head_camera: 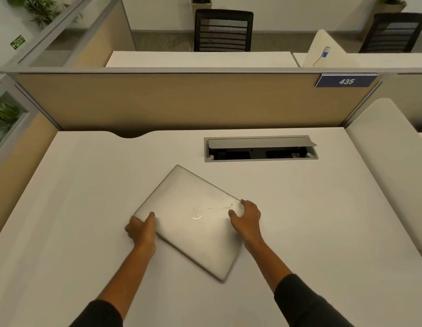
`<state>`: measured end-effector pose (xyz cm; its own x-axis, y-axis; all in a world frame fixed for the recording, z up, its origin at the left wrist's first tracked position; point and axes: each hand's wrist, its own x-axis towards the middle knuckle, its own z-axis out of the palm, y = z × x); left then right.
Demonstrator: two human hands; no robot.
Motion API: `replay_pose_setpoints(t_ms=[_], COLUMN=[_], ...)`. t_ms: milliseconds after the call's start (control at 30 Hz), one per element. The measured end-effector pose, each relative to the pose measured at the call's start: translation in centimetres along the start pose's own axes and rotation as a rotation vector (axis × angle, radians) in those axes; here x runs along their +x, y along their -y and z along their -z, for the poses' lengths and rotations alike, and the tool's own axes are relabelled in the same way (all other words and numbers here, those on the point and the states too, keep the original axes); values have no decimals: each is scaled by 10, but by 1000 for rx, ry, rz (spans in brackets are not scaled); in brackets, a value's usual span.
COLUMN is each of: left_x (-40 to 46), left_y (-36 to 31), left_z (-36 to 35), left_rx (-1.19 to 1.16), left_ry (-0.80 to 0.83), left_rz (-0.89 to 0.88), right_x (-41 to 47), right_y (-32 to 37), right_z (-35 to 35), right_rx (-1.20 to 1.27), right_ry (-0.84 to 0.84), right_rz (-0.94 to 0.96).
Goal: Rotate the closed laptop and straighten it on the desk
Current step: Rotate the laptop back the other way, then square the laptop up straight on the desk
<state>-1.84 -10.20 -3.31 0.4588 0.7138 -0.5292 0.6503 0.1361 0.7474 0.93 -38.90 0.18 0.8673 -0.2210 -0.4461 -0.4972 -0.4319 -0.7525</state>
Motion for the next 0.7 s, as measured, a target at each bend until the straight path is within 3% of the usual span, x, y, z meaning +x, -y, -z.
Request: replay_pose_setpoints(t_ms=[200, 433, 700], left_x=[29, 54, 45], left_y=[-32, -47, -73], left_z=[9, -4, -17], left_rx=[60, 202, 186], left_ry=[109, 245, 329], left_rz=[-96, -166, -184], right_x=[-29, -57, -56], right_y=[-47, -61, -58], right_z=[12, 7, -5], right_rx=[217, 349, 556], right_ry=[-86, -107, -127], right_rz=[-137, -211, -296])
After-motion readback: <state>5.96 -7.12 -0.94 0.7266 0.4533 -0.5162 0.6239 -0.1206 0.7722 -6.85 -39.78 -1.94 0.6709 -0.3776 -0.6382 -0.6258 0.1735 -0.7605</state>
